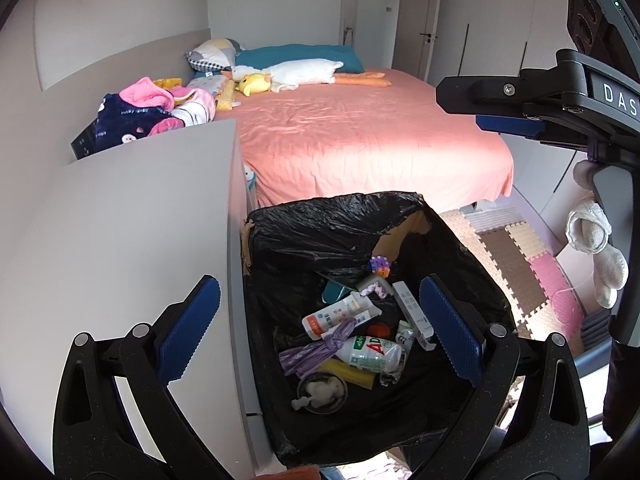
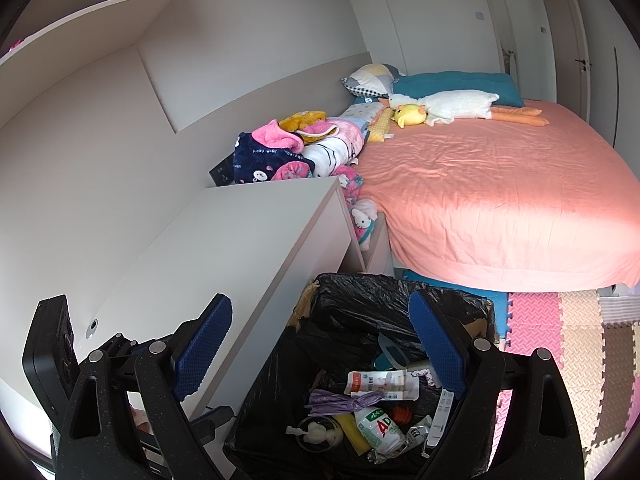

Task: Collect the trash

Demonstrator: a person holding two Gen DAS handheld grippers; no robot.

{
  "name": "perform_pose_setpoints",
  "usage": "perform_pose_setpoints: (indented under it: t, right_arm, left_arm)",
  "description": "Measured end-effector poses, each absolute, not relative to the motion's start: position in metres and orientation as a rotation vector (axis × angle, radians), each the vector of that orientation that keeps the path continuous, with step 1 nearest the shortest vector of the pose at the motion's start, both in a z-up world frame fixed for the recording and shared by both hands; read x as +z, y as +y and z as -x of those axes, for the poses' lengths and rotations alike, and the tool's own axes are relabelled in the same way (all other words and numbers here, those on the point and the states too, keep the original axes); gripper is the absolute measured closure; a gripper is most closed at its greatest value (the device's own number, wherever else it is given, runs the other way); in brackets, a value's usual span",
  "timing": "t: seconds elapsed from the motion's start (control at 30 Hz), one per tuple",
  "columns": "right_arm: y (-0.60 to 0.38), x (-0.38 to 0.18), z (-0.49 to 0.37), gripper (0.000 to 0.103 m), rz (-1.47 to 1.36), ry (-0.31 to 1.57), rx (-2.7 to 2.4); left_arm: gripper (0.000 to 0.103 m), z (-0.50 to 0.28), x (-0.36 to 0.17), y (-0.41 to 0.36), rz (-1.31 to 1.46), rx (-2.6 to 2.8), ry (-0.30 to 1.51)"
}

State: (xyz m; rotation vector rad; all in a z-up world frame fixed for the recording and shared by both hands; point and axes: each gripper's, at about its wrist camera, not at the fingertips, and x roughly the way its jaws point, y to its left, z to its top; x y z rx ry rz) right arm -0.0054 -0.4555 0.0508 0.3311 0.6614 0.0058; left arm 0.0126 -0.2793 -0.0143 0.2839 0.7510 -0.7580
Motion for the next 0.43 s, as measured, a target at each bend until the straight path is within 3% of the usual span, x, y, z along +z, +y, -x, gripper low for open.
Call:
perform_pose_setpoints:
  t: [0.43]
  right_arm:
    - [-0.4574, 0.0493, 0.0059, 0.013, -0.337, 0.664, 0.002]
  left_arm:
    - [0.006, -0.0119, -0.0120, -0.2812, -0.294, -0.762, 0.742]
